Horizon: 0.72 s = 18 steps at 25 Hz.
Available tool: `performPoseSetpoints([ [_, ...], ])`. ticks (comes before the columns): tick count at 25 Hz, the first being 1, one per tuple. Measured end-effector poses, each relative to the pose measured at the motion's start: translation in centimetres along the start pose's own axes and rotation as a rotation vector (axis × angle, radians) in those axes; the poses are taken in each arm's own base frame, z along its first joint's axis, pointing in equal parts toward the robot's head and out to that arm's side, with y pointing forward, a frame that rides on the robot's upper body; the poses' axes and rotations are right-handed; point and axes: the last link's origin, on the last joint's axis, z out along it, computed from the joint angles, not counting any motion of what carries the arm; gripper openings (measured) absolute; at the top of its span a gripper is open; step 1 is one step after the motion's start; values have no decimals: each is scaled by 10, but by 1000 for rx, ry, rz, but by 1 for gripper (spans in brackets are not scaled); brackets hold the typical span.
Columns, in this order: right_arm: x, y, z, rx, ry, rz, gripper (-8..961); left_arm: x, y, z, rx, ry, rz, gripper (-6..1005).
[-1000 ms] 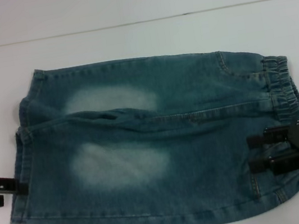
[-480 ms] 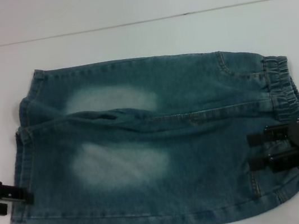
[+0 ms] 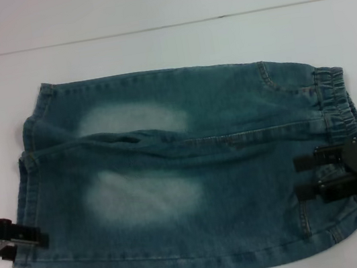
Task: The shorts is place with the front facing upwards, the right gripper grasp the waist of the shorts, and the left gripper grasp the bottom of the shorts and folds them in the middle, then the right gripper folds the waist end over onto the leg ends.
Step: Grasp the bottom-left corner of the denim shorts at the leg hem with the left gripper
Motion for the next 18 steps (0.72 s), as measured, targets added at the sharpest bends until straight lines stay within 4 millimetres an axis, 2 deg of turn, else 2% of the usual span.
performPoseSetpoints([
  [13,-6,-1,2,-5,2,-14,855,1,3,1,-9,1,22,754],
  [18,-6,-1,2,-2,3,-16,855,2,2,2,-4,10,45,645],
])
